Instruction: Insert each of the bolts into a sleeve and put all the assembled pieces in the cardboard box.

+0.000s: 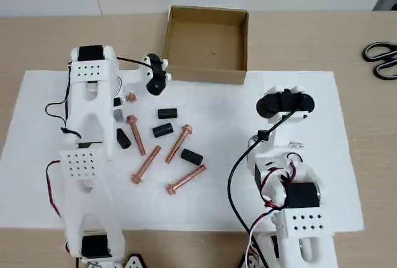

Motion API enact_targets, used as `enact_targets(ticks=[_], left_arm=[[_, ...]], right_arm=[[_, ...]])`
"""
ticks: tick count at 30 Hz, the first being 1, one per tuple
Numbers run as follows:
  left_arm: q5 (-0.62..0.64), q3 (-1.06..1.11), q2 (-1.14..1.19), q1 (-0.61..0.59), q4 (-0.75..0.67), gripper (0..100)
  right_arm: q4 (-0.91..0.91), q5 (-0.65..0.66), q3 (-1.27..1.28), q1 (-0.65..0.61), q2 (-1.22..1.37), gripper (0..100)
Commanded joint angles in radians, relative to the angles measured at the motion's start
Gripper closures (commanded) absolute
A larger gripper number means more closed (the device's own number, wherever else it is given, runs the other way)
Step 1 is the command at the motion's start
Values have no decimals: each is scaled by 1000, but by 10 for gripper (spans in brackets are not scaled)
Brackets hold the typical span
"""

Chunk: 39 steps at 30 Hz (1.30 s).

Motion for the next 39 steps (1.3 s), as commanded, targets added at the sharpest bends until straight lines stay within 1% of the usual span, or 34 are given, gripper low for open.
enact_targets(ticks=[1, 5, 12, 16, 22, 32, 39], left_arm=[[-196, -76, 31, -2, 6, 848], [-192, -91, 43, -6, 8, 848], [-103, -93, 41, 3, 9, 848], [-92, -97, 37, 3, 11, 848], [-52, -81, -78, 11, 12, 848], [-54, 180, -347, 51, 8, 848], [-58, 183, -313, 44, 3, 848]], right_arm=[[-21, 11, -5, 1, -18, 993], [-24, 11, 23, 1, -18, 991], [-76, 12, 44, 1, -19, 991], [-76, 12, 44, 1, -19, 991], [-76, 12, 44, 1, -19, 991], [-76, 12, 44, 1, -19, 991], [-76, 12, 44, 1, -19, 991]])
